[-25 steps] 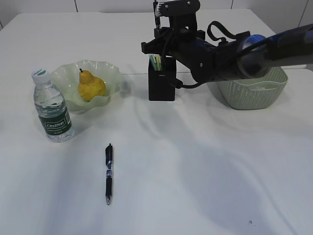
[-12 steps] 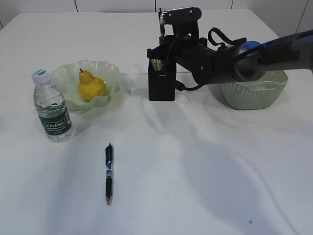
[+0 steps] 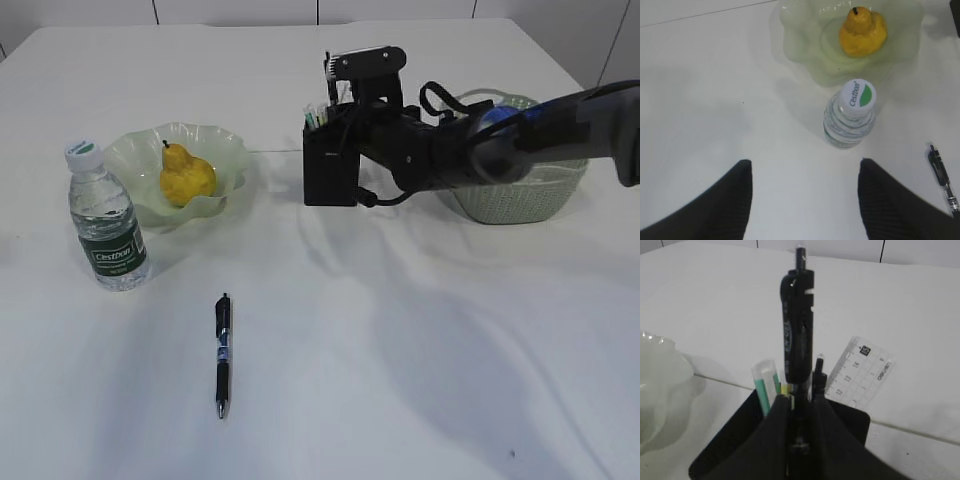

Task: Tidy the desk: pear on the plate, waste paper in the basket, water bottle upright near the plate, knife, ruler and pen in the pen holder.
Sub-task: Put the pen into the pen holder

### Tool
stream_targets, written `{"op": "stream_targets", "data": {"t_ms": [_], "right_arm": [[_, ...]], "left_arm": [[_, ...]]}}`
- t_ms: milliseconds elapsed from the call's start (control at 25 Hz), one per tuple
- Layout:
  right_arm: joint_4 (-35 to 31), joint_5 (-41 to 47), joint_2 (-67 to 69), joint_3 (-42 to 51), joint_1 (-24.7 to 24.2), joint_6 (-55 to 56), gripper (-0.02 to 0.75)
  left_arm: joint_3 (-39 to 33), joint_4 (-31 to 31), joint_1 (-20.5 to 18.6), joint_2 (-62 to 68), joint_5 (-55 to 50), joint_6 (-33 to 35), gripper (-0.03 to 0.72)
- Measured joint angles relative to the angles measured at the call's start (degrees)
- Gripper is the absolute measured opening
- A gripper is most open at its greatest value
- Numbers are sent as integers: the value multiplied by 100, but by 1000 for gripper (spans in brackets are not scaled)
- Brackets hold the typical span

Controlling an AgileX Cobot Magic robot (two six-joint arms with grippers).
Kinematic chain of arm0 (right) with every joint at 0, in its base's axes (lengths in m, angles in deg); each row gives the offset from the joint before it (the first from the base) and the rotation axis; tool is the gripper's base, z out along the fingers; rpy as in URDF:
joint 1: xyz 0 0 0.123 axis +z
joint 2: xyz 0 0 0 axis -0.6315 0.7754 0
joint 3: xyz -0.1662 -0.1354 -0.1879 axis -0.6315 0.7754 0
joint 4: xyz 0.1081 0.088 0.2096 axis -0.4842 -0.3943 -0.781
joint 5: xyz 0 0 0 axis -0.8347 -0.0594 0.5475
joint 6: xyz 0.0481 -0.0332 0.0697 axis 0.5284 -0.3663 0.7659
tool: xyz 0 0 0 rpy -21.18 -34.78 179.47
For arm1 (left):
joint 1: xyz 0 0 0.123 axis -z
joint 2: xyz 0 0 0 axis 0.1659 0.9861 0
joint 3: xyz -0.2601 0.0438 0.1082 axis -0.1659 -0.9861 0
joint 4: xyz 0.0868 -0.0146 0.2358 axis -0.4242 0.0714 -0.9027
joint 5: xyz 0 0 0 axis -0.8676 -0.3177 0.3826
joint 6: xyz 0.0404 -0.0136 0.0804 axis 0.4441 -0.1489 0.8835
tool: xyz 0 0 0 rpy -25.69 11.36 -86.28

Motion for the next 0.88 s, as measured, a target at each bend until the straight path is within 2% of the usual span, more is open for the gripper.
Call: {"op": "stream_targets", "data": {"t_ms": [880], "right_arm": [[23,53,39,0,-6,-20,83]], "left_arm": [[0,17,0,0,84,0,467]]}}
